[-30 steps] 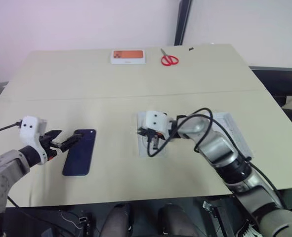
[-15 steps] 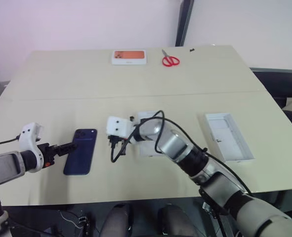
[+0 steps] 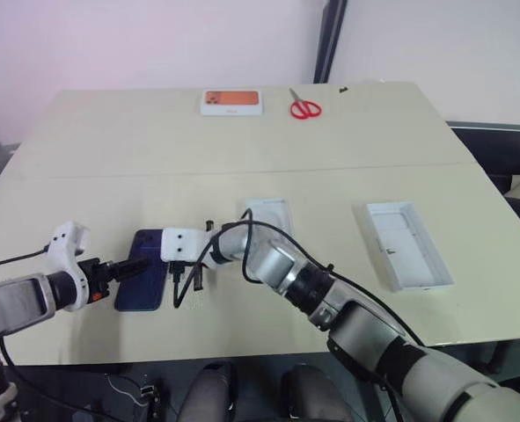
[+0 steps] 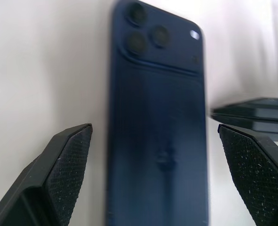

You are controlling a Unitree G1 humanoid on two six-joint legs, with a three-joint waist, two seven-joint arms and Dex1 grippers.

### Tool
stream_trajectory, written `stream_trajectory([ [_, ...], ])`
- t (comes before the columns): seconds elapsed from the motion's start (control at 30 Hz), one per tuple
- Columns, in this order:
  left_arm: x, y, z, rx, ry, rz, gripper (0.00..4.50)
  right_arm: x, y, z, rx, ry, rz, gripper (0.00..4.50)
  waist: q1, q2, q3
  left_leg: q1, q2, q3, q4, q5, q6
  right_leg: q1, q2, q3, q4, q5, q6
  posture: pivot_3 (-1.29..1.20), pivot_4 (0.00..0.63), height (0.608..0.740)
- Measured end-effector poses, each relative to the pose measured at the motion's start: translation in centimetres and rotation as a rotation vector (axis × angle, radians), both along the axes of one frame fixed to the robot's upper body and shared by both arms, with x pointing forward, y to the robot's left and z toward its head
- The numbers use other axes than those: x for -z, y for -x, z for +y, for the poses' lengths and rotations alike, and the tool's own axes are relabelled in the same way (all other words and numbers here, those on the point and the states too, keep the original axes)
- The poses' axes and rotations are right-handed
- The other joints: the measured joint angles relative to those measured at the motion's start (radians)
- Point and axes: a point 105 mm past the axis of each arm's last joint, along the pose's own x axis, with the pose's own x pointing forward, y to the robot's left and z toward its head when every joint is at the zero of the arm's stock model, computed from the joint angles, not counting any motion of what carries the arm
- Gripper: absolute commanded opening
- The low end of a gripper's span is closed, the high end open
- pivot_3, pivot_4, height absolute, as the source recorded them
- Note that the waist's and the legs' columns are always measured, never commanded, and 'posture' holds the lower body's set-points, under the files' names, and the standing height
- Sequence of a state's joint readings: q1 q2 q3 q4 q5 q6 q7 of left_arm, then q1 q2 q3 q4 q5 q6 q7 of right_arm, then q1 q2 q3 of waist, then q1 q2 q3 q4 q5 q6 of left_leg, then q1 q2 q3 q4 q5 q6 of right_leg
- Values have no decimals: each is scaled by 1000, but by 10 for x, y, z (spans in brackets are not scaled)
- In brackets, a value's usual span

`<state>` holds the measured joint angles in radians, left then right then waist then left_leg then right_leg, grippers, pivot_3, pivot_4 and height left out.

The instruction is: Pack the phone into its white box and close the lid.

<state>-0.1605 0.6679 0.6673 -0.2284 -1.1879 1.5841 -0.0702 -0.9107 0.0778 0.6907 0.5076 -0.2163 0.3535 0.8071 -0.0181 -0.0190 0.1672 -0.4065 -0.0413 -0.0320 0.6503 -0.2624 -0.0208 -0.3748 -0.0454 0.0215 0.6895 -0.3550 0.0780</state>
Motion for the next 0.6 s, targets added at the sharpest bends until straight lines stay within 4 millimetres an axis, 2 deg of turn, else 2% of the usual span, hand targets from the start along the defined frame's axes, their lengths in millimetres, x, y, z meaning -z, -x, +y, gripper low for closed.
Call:
stream_trajectory([
  [0.43, -1, -12, -11, -15, 109, 5, 4500, -1, -11, -8, 34, -11, -10, 28, 8, 0, 0, 1, 0, -1, 1, 0, 0, 2, 0, -1, 0, 0, 0, 0, 150, 740],
  [0.6, -3, -16, -32, 58, 224, -1, 4500, -2, -10, -6, 32, -15, -13, 28, -3, -1, -1, 1, 0, -1, 0, 0, 0, 1, 0, -1, 0, 0, 0, 0, 150, 740],
])
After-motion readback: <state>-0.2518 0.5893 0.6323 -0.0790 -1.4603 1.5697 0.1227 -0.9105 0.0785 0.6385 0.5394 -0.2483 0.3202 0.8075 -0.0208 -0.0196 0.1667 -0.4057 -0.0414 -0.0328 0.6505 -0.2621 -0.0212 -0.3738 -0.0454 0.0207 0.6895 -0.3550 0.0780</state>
